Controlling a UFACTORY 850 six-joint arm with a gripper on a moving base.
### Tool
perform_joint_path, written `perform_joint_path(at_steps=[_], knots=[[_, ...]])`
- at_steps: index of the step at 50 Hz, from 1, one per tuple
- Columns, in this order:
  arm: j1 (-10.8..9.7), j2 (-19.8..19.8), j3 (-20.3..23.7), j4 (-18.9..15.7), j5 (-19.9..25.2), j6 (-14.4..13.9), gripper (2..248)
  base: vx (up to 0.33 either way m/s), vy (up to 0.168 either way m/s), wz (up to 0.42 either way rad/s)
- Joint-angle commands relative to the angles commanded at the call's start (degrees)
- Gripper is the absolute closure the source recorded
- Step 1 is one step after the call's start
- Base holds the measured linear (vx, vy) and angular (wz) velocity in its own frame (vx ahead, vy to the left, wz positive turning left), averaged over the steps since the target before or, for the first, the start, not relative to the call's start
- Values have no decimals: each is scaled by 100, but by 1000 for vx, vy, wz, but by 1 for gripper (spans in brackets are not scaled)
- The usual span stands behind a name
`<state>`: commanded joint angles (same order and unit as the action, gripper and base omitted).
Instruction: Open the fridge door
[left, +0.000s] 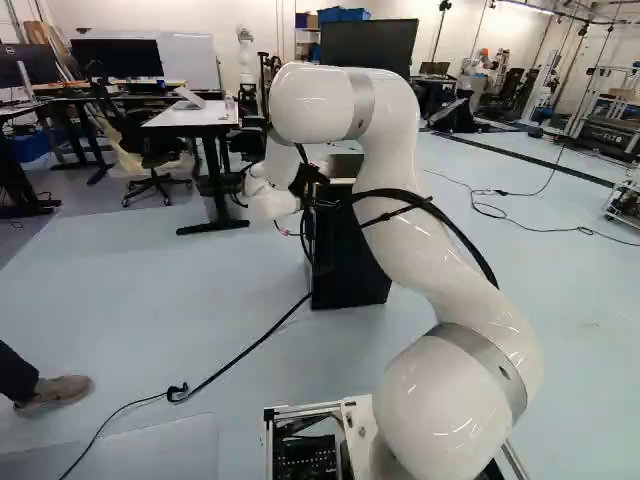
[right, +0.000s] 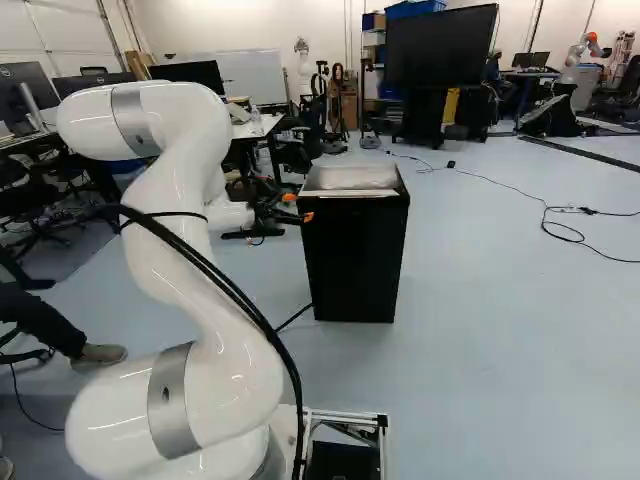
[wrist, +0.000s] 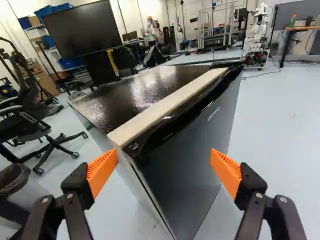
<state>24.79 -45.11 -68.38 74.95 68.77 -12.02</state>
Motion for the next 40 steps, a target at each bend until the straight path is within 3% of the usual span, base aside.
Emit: perform_joint_path(at_steps=[40], knots=[[-59,73,122,8,0,0,3,0,0,0]])
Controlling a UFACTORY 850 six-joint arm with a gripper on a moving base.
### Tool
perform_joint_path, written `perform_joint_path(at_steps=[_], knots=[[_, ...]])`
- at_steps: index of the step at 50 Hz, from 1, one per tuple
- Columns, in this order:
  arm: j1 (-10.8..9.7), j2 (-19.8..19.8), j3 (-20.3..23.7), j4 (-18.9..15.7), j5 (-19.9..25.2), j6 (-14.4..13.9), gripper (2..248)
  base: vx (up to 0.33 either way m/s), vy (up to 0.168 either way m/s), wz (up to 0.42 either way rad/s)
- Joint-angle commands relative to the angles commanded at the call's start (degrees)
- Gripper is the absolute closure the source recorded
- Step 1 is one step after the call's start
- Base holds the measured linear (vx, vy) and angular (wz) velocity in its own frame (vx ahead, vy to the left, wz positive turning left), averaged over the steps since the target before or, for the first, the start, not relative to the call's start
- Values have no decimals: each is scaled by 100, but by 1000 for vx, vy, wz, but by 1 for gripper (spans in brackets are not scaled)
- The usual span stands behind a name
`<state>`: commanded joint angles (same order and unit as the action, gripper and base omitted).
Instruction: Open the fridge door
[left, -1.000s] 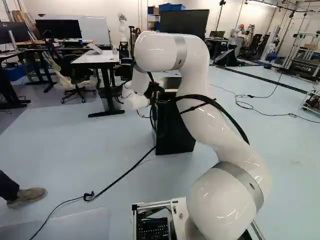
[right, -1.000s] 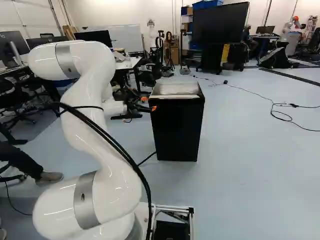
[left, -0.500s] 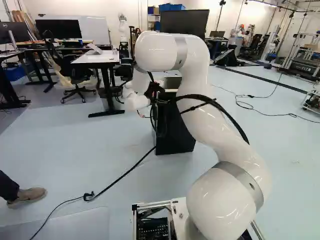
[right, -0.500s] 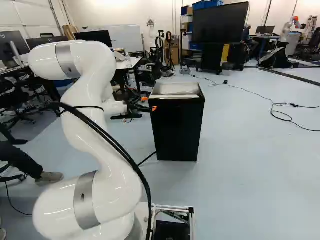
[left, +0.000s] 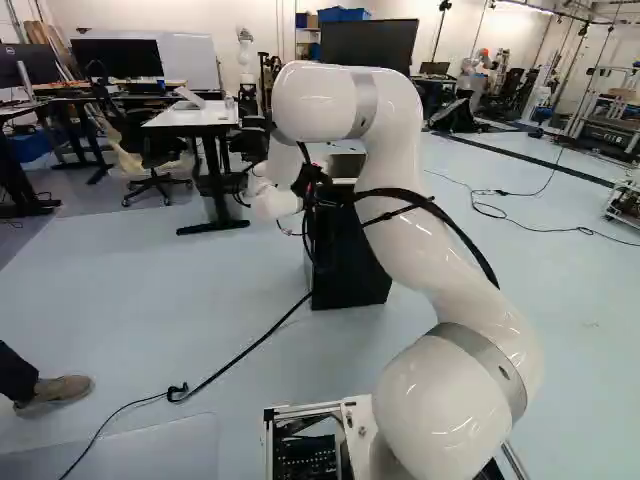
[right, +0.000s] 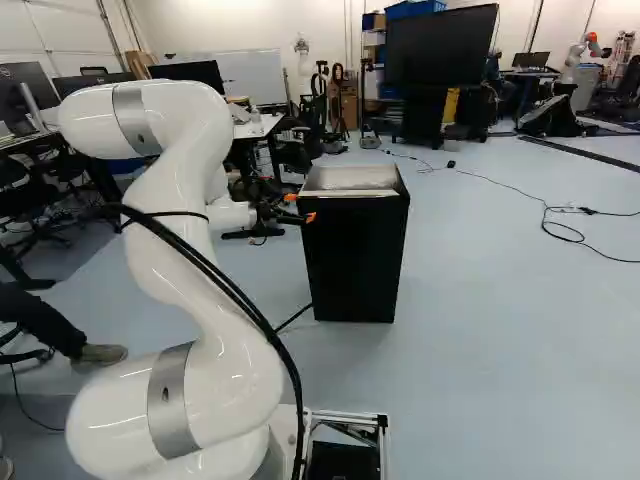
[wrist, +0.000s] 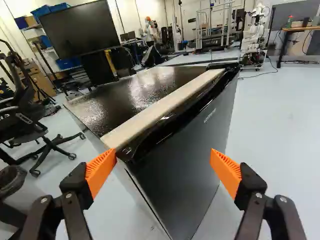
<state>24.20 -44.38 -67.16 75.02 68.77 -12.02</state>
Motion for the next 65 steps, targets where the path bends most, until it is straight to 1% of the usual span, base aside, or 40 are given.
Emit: perform_joint_path(at_steps=[19,29,44,65], knots=[[186,320,536,117,0,0,3,0,0,0],[245,374,625,144,0,0,3,0,0,0],[293,330,551,144,0,0,3,0,0,0],[296,86,142,144,0,0,3,0,0,0]])
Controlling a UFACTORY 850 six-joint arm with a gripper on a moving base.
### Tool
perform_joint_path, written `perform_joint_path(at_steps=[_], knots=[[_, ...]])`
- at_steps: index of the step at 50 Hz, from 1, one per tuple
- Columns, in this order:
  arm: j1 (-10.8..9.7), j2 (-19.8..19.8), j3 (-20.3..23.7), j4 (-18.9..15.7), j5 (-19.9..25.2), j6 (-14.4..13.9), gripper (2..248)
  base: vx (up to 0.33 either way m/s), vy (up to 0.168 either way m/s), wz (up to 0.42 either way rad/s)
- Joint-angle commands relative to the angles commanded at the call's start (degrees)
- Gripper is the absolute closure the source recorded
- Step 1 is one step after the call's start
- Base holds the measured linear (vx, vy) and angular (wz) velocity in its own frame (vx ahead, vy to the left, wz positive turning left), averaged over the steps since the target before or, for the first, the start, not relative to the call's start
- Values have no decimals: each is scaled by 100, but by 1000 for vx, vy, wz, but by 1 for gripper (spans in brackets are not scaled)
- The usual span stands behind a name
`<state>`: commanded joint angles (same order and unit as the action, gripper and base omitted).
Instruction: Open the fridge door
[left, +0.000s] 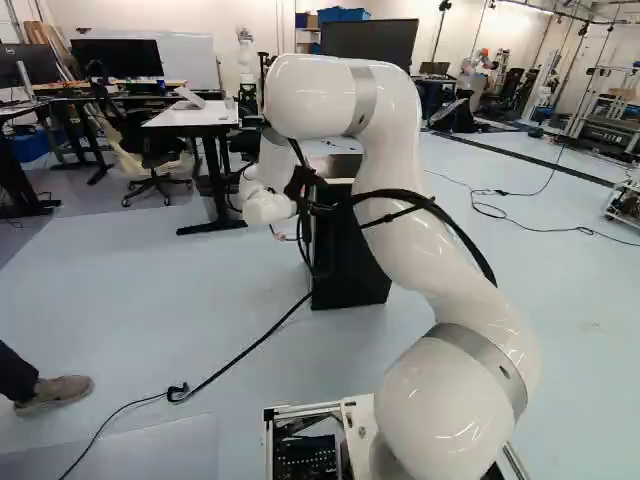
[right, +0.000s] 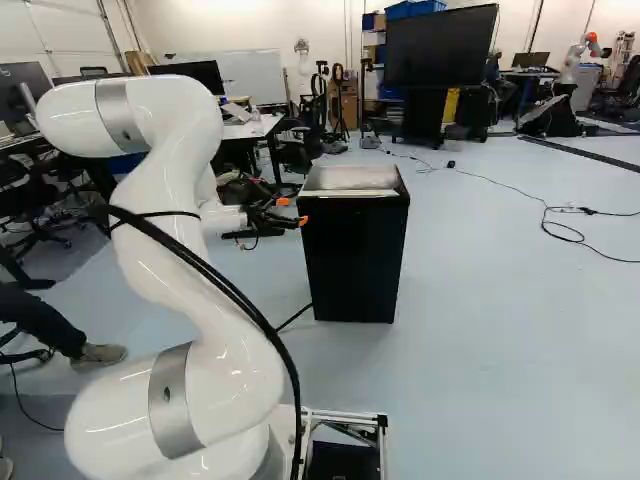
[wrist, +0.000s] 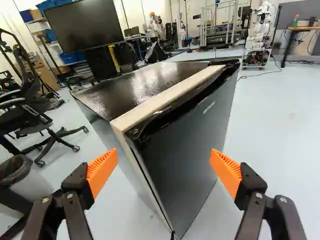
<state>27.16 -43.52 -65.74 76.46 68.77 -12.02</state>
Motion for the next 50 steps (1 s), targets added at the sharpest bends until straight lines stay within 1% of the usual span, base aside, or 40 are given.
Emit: perform_joint_path(at_steps=[20,50], knots=[[-61,-139,-233,0,0,0,3,0,0,0],[-222,-215,-362,0,0,0,3,0,0,0]])
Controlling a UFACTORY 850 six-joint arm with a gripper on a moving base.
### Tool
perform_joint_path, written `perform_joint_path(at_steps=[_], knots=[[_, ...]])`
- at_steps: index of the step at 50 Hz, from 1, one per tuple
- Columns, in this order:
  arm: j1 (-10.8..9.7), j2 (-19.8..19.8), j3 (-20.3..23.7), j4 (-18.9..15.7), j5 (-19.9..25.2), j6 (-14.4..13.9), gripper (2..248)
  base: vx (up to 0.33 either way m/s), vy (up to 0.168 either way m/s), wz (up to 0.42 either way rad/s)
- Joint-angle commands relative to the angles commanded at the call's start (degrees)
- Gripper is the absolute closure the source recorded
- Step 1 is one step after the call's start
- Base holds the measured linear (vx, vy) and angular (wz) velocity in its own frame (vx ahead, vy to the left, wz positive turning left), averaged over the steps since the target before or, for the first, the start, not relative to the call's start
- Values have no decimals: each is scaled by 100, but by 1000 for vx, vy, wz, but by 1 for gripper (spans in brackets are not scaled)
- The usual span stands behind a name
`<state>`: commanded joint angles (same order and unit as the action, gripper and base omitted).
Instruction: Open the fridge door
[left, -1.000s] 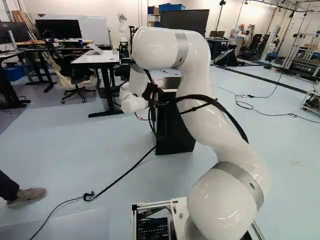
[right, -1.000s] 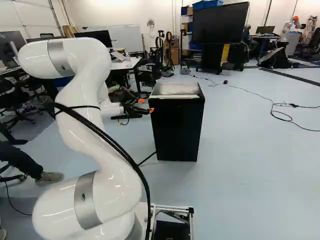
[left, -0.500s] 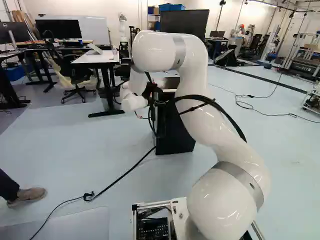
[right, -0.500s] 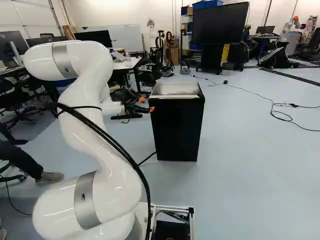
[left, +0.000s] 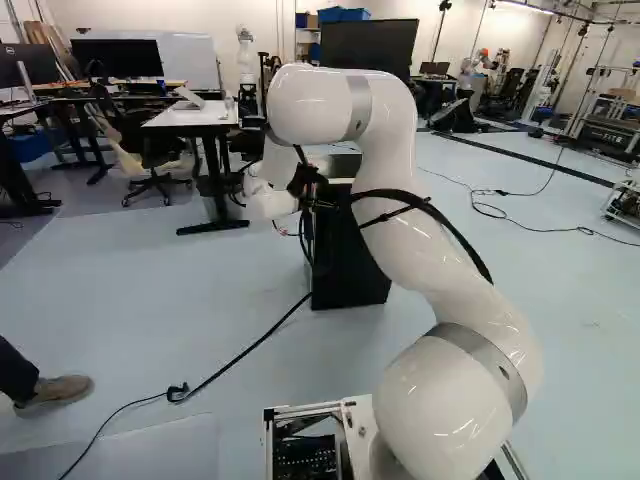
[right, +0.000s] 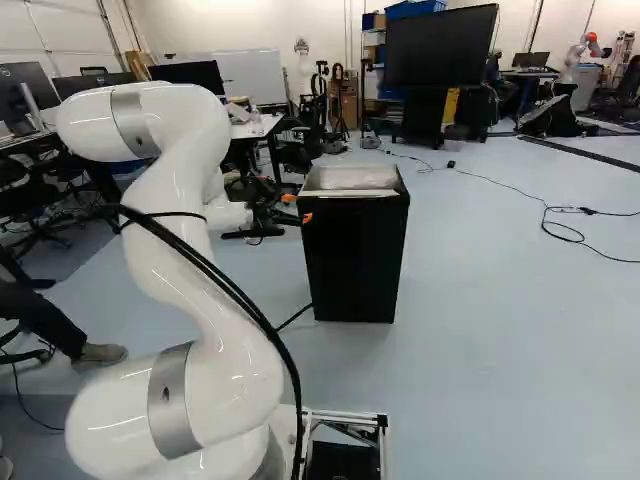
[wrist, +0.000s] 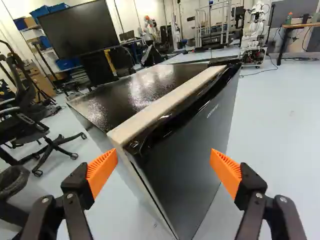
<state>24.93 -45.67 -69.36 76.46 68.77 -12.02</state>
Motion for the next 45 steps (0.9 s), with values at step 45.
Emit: perform_joint_path(at_steps=[45], knots=[[70,750,1283,670,0,0,3,-1,0,-2]])
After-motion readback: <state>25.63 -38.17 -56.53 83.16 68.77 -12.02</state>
